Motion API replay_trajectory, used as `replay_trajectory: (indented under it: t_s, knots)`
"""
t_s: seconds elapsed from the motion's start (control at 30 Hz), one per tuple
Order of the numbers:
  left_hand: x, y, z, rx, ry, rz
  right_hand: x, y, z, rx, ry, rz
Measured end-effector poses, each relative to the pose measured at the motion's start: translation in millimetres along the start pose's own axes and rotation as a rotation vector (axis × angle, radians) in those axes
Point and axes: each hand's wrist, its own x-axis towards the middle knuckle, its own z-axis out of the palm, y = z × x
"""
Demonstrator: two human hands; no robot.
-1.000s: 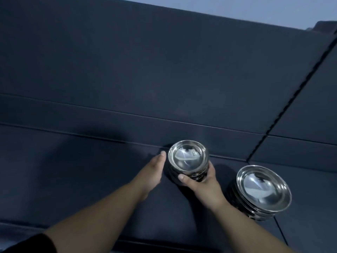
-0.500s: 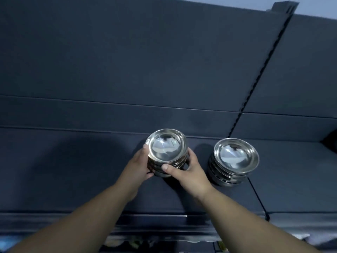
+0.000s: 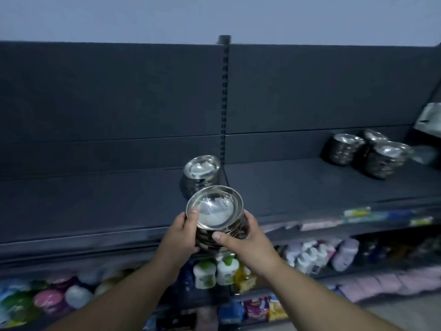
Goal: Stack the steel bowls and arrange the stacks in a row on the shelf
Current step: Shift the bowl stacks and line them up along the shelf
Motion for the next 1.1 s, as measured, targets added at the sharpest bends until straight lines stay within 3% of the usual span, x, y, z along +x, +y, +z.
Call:
replay_trajectory:
  t_s: [0.17, 0.5, 0.73, 0.97, 1.1]
  knots:
    - [-34, -12, 123, -0.027, -0.287, -0.087, -70, 26, -115, 0.032, 0.182, 0.084]
    - [-48, -11, 304, 0.002, -0.650, -0.137, -135, 61, -269, 0.117, 0.491, 0.176]
    - [25, 17, 387, -0.005, -0.728, -0.047, -75, 54, -344, 0.072, 0.614, 0.159]
    - [131, 60, 440, -0.079, -0.792, -0.042, 32, 29, -402, 0.113, 0.607, 0.107]
    - [178, 66, 459, -0.052, -0.721, -0.043, 87, 29, -424, 0.110, 0.566, 0.091]
